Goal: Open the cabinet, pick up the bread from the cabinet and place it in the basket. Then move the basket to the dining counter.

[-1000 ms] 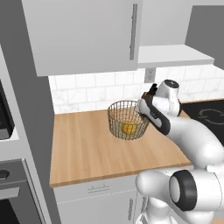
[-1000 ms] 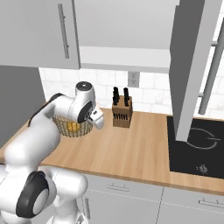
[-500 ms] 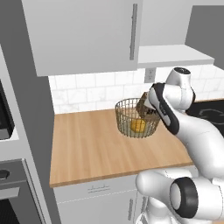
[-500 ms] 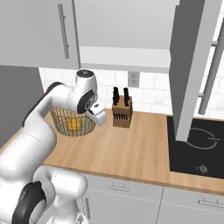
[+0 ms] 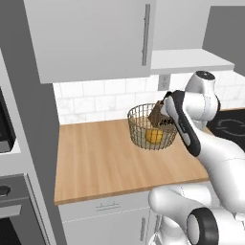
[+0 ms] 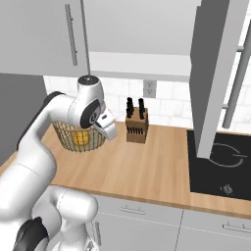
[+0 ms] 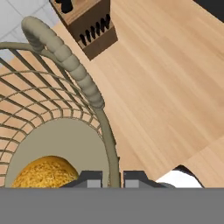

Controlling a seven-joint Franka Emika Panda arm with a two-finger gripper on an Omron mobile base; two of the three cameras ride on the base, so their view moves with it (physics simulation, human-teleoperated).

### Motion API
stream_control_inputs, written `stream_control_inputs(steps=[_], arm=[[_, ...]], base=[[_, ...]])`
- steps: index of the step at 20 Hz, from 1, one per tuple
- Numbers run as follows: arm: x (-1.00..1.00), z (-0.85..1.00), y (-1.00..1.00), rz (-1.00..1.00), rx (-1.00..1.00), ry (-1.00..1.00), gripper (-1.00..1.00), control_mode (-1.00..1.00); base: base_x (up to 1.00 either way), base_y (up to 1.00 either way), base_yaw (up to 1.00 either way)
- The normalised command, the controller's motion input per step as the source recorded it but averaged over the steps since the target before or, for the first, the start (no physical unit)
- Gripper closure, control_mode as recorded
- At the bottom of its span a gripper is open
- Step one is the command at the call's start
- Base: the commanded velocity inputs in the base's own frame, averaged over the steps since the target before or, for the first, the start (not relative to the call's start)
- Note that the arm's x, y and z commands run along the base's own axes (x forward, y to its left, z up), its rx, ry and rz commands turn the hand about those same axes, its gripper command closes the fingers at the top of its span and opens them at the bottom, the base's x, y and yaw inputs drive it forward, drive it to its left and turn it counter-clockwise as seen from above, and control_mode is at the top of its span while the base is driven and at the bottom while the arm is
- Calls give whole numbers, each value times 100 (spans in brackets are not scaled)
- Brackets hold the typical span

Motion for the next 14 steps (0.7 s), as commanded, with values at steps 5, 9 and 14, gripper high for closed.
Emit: stream_control_inputs(steps=[5,9,14], arm=[[-20,19,-8,-2,0,-2,100,-100],[-26,14,-20,-2,0,0,100,-100],[-10,0,-7,0,0,0,100,100]], base=[[0,0,0],[0,0,0],[-60,-17,1]])
